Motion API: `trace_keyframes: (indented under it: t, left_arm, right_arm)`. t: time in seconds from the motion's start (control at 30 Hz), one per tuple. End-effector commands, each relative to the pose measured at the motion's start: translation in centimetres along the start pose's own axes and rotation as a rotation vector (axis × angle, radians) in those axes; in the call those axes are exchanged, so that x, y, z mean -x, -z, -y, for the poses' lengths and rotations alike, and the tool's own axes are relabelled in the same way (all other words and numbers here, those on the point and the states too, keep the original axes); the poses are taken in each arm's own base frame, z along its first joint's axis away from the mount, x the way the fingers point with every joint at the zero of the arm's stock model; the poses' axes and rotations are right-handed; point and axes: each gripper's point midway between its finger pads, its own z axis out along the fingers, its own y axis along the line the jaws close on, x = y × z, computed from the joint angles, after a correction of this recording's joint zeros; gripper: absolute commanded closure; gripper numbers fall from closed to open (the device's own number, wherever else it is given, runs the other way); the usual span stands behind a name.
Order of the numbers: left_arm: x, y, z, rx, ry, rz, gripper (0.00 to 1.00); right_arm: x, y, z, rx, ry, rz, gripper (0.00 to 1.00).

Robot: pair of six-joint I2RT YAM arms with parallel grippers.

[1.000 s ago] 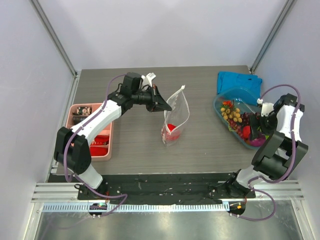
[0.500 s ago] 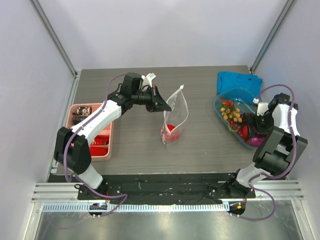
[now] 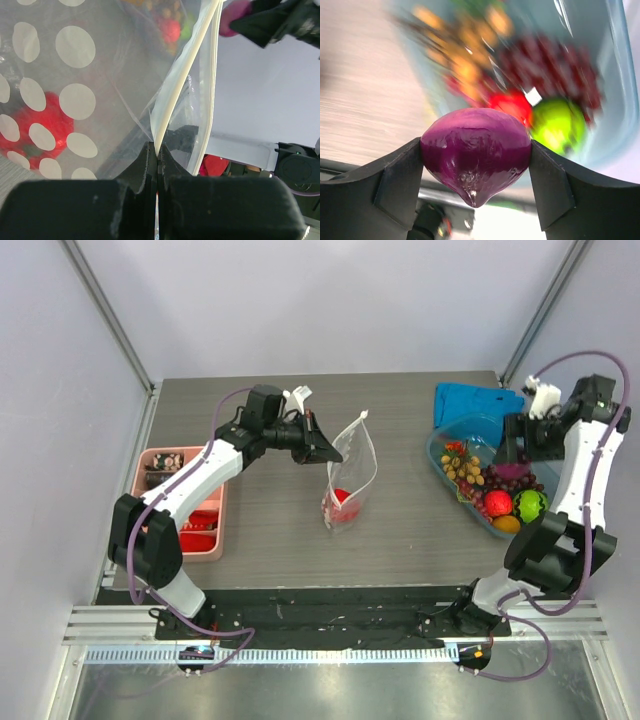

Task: Place the food in the zip-top bag and seal the zipper
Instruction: Pick up the fake vegetable from the bin, then place the fake vegetable in the zipper food storage bag.

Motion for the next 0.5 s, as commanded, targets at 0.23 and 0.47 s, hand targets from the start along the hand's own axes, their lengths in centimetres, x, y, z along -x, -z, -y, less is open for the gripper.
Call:
trace_keyframes:
  t: [0.23, 0.47]
  left_arm:
    - [1.4, 0.6, 1.7, -0.031, -0.060, 0.011, 1.00]
    - [1.7, 0.5, 1.4, -0.026, -0.045, -0.001, 1.00]
  right_arm:
    - [12.8, 9.3, -28.6, 0.701, 0.372, 0.579, 0.43]
    - [11.6, 8.4, -37.0, 0.857, 0.522, 0.564, 0.43]
